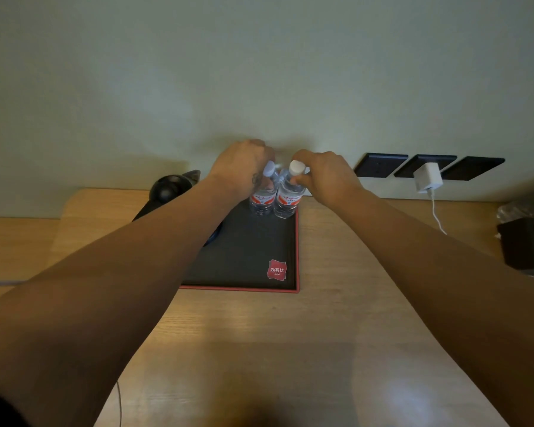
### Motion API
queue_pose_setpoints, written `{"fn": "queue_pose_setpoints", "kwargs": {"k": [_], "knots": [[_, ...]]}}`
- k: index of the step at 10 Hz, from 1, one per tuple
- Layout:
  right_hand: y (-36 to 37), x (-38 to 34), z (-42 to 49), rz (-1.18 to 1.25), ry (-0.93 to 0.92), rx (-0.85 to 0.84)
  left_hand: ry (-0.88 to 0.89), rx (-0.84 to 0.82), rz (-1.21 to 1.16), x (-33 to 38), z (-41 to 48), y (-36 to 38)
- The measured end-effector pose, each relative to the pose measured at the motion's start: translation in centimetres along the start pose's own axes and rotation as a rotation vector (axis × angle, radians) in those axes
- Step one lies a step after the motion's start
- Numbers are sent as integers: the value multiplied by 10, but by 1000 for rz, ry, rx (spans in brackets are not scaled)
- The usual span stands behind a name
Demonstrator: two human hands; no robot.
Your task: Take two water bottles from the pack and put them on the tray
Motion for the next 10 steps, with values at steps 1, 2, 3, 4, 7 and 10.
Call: {"fn": "queue_pose_setpoints", "kwargs": {"k": [1,2,3,4,7,10], "knots": [[2,-2,0,-20,-35,-25,-18,2,-20,-3,-4,0],[1,-3,0,-47,-43,-27,-22,4,-22,-2,-5,0],[2,-5,-1,-72,-44,-9,-30,6,-36,-2,-6,1],[4,-6,-3,-107,-53,7,-34,14,-50,-3,-8,3],[10,-5,-11,-44,-16,34,-56,93,-172,-13,-24,12],[-20,-9,-45,-224,9,-35,-121,181,29,-18,-88,-26]]}}
Point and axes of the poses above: each hand's wrist, its own z-axis towards the middle knuckle, its own y-axis out of the palm, x = y × z, the point moved 4 cm from there along z, towards the middle knuckle, and after that the axes turned 4 degrees about -z, right-handed, at the moved point
